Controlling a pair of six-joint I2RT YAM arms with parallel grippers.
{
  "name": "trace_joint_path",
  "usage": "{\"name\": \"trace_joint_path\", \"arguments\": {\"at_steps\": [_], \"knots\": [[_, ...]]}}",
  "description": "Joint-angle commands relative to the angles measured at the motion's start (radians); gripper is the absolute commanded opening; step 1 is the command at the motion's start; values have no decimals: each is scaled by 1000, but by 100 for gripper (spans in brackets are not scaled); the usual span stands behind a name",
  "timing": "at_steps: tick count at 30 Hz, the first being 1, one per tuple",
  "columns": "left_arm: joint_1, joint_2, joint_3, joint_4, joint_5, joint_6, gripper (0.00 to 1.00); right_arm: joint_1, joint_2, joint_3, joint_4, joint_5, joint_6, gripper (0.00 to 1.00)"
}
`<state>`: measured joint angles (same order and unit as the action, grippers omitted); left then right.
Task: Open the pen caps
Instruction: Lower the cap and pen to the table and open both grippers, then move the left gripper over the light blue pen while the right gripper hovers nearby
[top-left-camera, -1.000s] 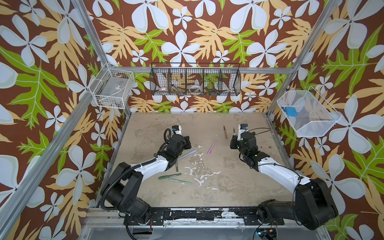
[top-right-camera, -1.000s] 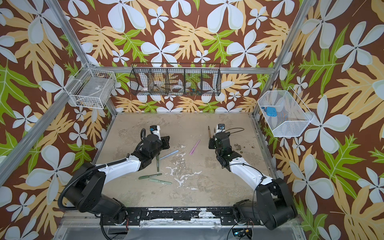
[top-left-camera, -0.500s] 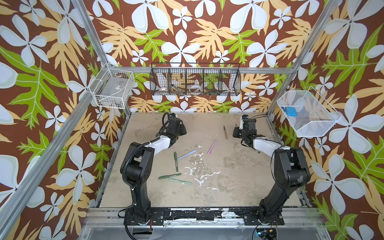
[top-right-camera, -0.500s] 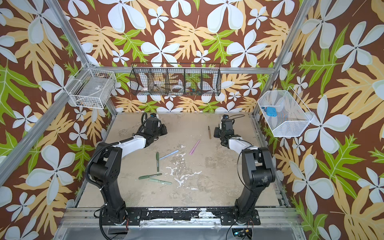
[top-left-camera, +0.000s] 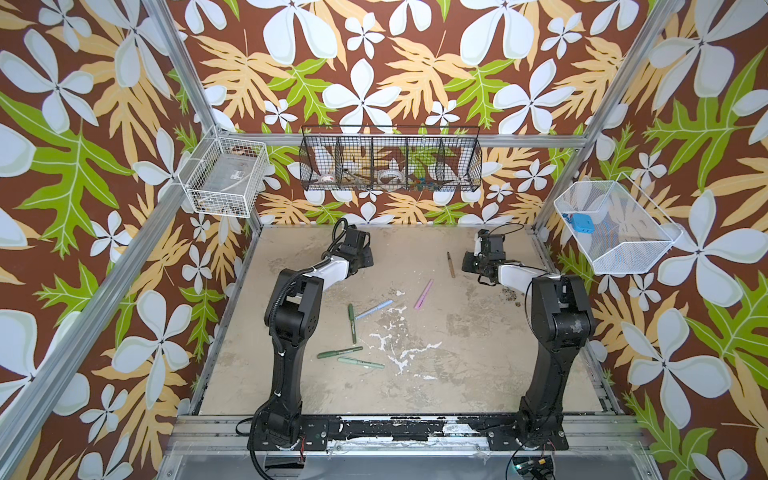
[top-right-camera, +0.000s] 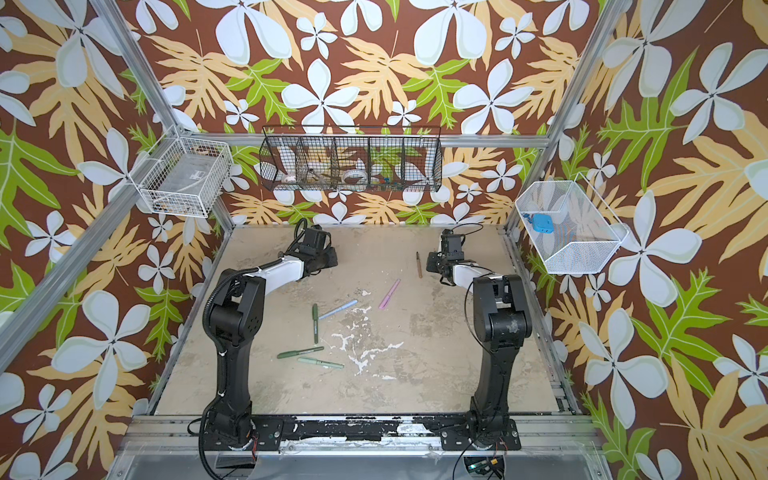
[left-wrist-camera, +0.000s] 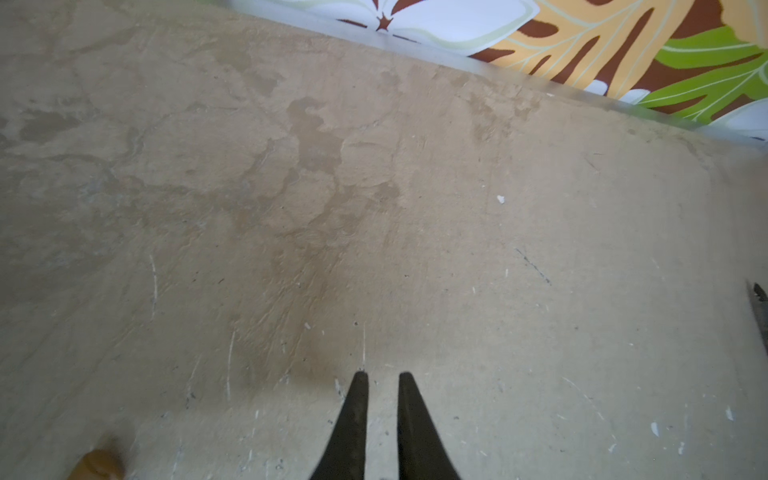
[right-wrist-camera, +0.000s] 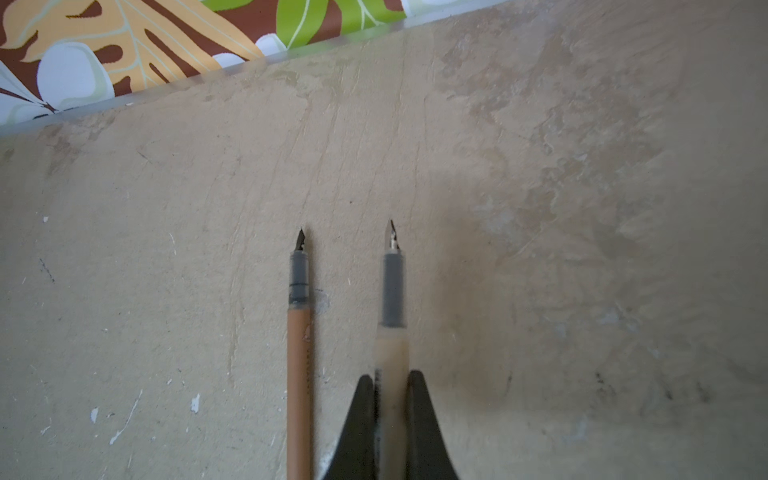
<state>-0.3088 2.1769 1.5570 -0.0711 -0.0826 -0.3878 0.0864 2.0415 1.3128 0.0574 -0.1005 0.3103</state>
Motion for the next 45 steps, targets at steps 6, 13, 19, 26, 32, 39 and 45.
{"name": "trace_joint_path", "arguments": {"at_steps": [6, 13, 19, 26, 32, 39, 45], "knots": [[26, 10, -35, -30, -7, 23, 2, 5, 28, -3, -19, -37, 2, 5], [27, 14, -47, -54, -68, 33, 7, 11, 56, 20, -74, -31, 4, 9], [27, 29, -28, -107, -110, 37, 16, 13, 78, 32, -101, -33, 14, 19], [28, 12, -6, -143, -104, 40, 32, 20, 22, 28, -111, -29, 3, 30], [24, -87, -13, -137, -60, 54, 43, 66, -169, -39, -73, 19, 6, 37], [-67, -386, -165, -82, -85, 71, 52, 184, -425, -170, -56, 90, 45, 42], [-145, -676, -429, 47, -78, 37, 53, 306, -627, -252, -108, 114, 47, 40]]}}
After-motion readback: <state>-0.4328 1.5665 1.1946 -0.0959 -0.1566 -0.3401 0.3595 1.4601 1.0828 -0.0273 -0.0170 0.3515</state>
